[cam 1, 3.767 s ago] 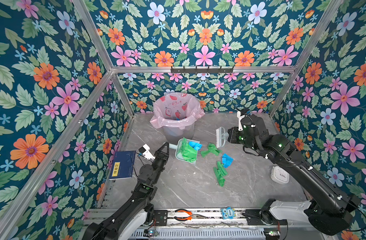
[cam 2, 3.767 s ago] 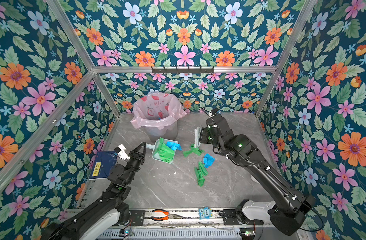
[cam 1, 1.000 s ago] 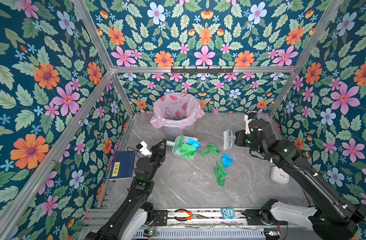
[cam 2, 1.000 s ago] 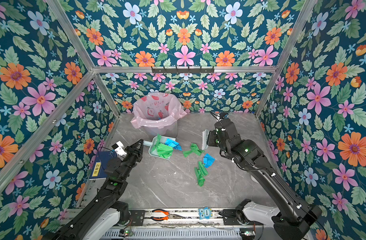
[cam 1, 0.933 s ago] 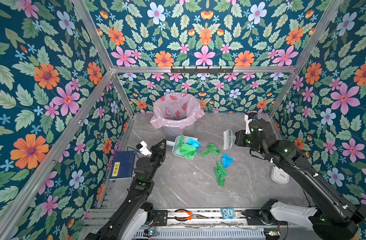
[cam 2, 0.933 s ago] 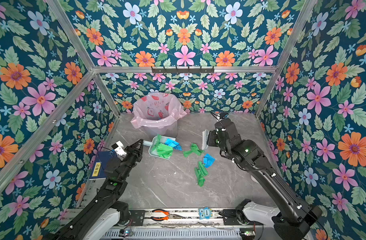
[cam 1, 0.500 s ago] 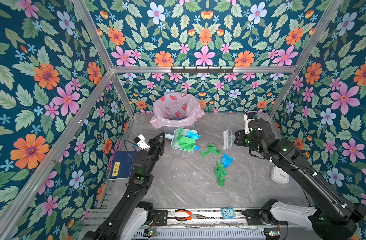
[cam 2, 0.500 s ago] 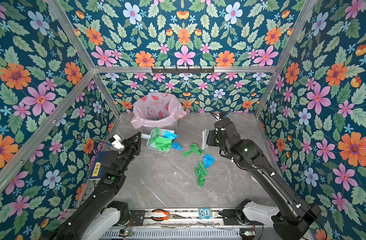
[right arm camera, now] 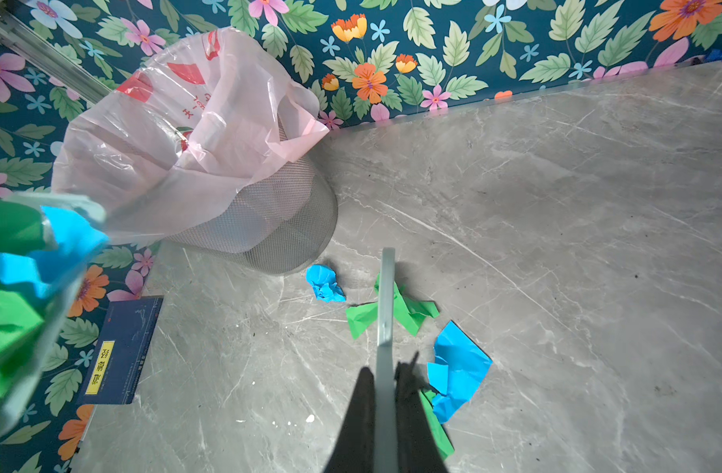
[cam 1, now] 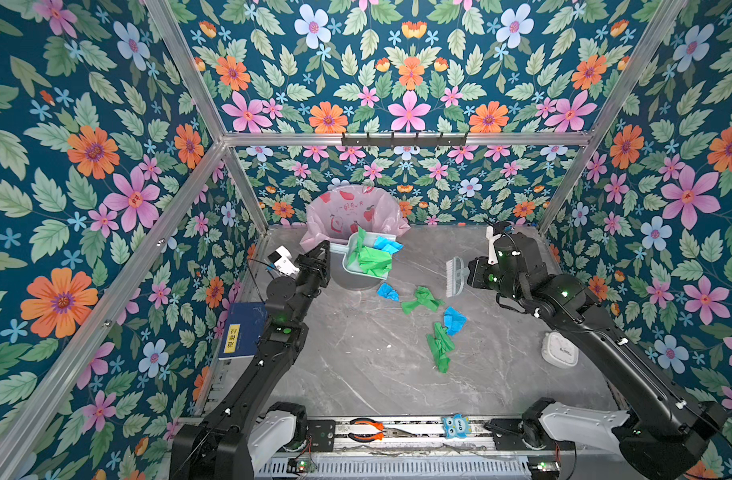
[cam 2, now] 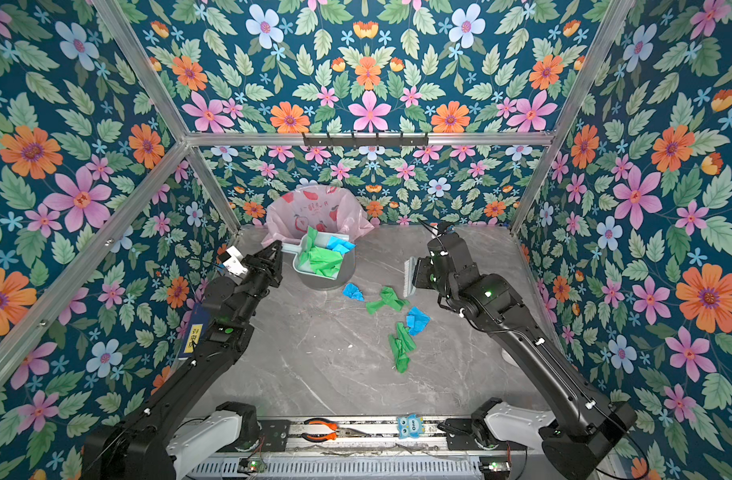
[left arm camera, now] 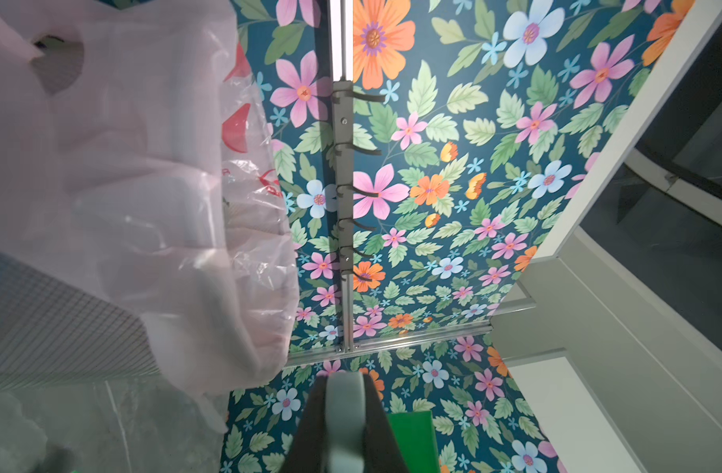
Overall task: Sweep away the paper scraps from the table
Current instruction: 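Carry the loaded dustpan with the left gripper up over the bin, then tip the dustpan with the left gripper to pour scraps into the bin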
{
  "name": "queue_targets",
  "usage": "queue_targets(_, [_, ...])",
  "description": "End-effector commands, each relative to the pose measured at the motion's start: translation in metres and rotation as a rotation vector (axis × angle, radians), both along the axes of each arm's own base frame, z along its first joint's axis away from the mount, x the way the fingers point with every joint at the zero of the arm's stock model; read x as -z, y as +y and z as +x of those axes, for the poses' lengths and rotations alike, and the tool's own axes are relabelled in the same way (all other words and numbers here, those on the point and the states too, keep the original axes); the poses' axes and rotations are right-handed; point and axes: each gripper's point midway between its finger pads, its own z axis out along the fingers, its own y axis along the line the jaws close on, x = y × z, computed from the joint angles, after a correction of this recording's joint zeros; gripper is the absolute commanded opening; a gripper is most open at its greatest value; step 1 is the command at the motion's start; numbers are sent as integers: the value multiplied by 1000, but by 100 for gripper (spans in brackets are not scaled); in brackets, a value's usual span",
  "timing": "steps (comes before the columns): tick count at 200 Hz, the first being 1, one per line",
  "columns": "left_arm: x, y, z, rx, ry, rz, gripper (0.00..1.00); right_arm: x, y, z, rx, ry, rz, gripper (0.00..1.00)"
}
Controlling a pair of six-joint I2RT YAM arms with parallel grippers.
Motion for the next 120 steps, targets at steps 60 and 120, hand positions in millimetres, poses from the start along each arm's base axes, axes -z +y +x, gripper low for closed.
queue_targets(60, [-26, 46, 41, -122, 7, -26, 0, -9, -2, 13, 3, -32, 26, 0])
queue_targets(120, [-24, 66, 82, -260, 44, 115, 0, -2, -12, 12, 24, -22, 40, 0])
